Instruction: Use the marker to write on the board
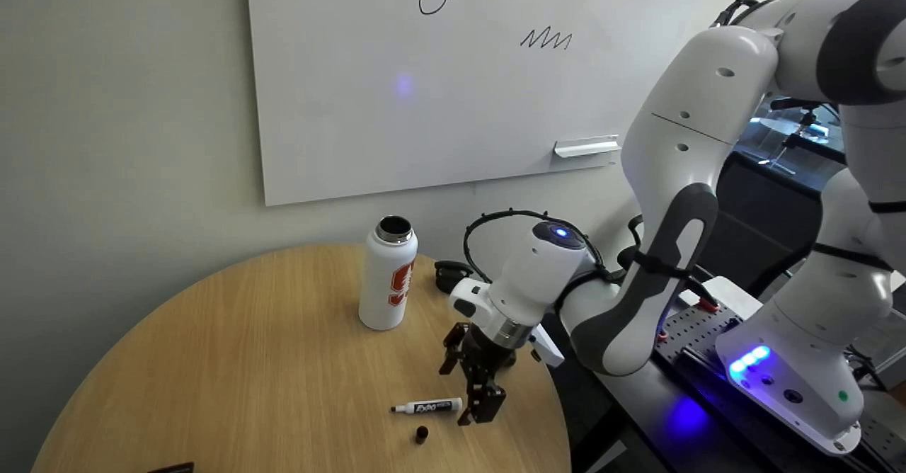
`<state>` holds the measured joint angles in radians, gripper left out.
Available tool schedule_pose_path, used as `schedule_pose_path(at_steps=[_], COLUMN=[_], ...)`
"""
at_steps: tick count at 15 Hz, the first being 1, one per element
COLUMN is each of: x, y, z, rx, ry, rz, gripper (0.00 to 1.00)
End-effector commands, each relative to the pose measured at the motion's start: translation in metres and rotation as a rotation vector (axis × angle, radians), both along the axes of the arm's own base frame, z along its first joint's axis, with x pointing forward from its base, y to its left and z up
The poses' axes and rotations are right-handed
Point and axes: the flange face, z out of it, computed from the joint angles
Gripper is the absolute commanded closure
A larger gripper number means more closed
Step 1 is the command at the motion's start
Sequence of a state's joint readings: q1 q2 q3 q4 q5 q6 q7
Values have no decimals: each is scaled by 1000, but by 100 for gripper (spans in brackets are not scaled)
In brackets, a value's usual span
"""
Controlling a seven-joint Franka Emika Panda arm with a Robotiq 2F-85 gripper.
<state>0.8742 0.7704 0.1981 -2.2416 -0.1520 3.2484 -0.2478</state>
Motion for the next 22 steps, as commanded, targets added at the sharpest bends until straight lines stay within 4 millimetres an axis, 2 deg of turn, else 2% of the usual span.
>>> schedule_pose_path(at_steps=[1,4,6,12,16,17,19,22], x=[-1,-3,-3,-2,-2,-3,-4,-2], y=[5,7,9,13,11,8,-1,-23], z=[-3,-6,-8,-11,-1,8,31,78], rx=[2,2,2,2,1,-3,-13,-22], ry=[-5,-2,-1,-3,-22,-36,-70,-130], rz=[-11,-6,2,5,-8,-18,-57,-178], gripper=[0,0,26,73,100,96,95,95])
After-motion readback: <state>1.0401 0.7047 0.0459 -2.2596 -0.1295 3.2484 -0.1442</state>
